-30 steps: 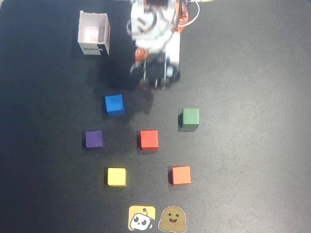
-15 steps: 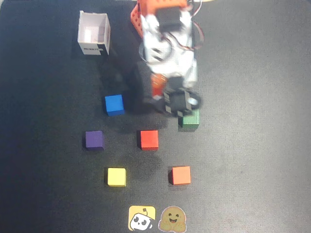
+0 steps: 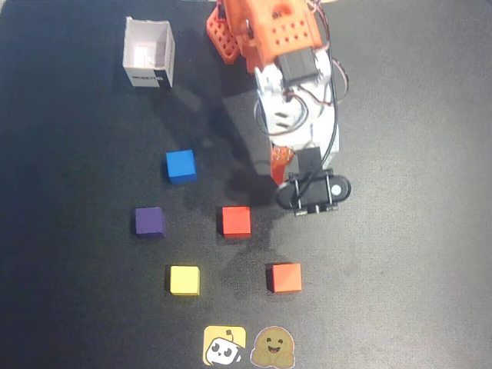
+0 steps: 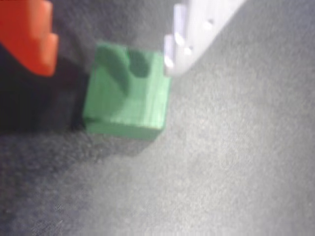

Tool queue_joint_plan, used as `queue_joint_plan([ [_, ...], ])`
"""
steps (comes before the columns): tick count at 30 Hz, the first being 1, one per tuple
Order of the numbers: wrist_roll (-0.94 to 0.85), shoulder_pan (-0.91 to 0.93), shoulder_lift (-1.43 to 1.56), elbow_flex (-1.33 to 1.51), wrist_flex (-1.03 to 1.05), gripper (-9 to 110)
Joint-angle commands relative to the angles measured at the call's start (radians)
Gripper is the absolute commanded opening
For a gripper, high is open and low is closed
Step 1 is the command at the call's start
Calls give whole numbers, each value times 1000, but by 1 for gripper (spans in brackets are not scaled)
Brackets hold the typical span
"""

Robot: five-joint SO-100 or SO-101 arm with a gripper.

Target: Put the green cube on top of the yellow cube.

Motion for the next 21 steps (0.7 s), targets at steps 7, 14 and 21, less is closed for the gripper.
queue_joint_plan([
  [7, 34, -21, -91, -26, -103, 17],
  [14, 66, -40, -118, -2, -155, 17],
  [21, 81, -44, -143, 17, -183, 20],
])
